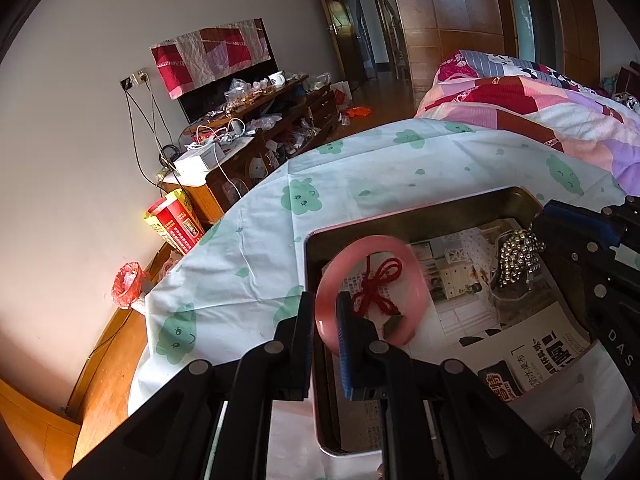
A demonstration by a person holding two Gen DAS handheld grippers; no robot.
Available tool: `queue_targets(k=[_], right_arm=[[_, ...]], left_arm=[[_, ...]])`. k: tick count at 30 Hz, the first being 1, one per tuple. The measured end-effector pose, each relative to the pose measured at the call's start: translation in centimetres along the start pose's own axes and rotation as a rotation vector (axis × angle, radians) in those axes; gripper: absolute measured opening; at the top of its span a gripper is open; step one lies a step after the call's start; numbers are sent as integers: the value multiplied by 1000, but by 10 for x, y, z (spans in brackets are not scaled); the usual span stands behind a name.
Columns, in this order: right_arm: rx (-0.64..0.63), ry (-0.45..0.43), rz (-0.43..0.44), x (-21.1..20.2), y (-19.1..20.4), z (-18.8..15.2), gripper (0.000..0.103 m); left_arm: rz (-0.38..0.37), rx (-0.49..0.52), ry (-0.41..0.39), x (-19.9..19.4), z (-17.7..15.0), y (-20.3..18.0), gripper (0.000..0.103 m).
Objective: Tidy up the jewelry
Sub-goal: 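Lower the bangle and chain into the tin and open both tools, then return to the pile and grasp the wooden bead strand with the left tool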
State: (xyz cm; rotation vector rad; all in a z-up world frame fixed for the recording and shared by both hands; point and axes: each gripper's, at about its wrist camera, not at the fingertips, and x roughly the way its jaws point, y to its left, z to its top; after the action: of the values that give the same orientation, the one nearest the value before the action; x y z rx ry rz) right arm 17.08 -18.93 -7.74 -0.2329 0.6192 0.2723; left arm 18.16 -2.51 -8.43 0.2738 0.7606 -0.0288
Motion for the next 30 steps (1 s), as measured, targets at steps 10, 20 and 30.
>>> queue_targets(k=[10,20,30], right_arm=[[25,-3,-12,-10,-5,-8,51],[36,-21,-22,-46,-3,-28,56],[25,-6,-22,-69,4,-61,58]], left_arm=[[50,-52,-32,-21,-13,22,73],[19,-152,5,-46,-64,40,73],[-14,-137,23,-60,-96,23,73]])
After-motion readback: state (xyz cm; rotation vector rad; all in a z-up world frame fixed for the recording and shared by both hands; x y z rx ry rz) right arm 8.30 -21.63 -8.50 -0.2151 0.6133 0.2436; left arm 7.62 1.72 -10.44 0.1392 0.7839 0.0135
